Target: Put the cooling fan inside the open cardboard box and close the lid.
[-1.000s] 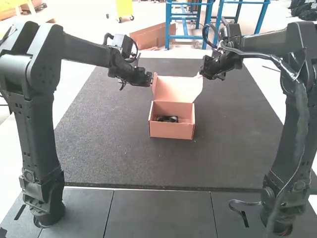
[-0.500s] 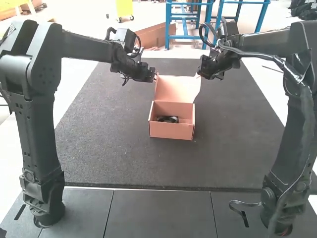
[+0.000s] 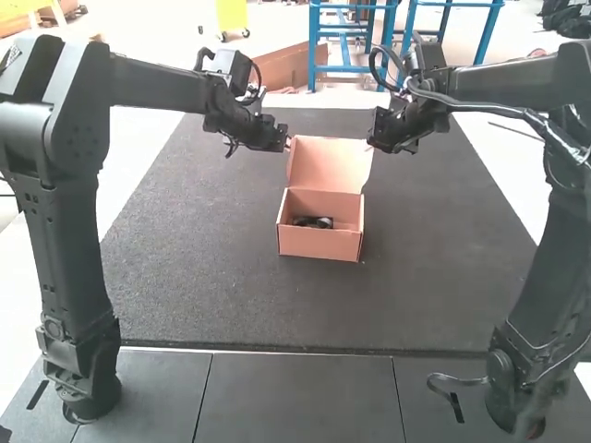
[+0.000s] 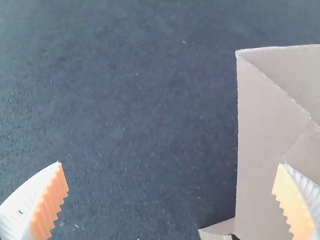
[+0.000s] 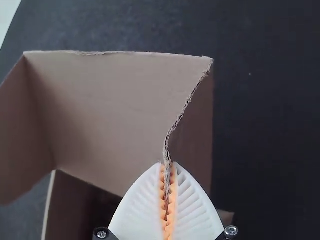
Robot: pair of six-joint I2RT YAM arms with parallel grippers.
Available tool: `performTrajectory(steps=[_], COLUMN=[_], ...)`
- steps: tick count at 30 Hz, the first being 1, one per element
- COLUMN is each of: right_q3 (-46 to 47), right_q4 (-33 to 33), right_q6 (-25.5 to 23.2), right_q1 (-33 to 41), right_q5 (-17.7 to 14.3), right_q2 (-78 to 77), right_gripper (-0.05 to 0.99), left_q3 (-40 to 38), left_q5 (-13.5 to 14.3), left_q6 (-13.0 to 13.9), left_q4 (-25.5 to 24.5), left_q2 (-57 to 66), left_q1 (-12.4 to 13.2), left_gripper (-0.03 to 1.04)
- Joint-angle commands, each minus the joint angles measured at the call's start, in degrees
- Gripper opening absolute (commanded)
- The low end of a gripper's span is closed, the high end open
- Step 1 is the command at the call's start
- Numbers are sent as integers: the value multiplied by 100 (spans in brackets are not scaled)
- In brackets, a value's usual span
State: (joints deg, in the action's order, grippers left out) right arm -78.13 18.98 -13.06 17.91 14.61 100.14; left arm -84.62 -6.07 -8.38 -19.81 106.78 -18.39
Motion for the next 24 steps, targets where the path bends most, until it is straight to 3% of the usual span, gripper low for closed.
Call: performTrajectory(steps=[1,12,24], right_q3=[114,351,632], right_q4=[18,9,18], right_q6=[14,5,-39], right_q1=[169,248,248], right_q5=[15,15,33], right_q2=[-240,-381,-574], right_gripper=[0,0,0], left_q3=[-143,68,385], left_q5=[-61,-141,-439], left_q6=[65,56,30], left_q4=[-31,-128,-330], left_q2=[-333,-430,-703], left_q1=[-50,-59,-244], left_gripper=[97,97,97])
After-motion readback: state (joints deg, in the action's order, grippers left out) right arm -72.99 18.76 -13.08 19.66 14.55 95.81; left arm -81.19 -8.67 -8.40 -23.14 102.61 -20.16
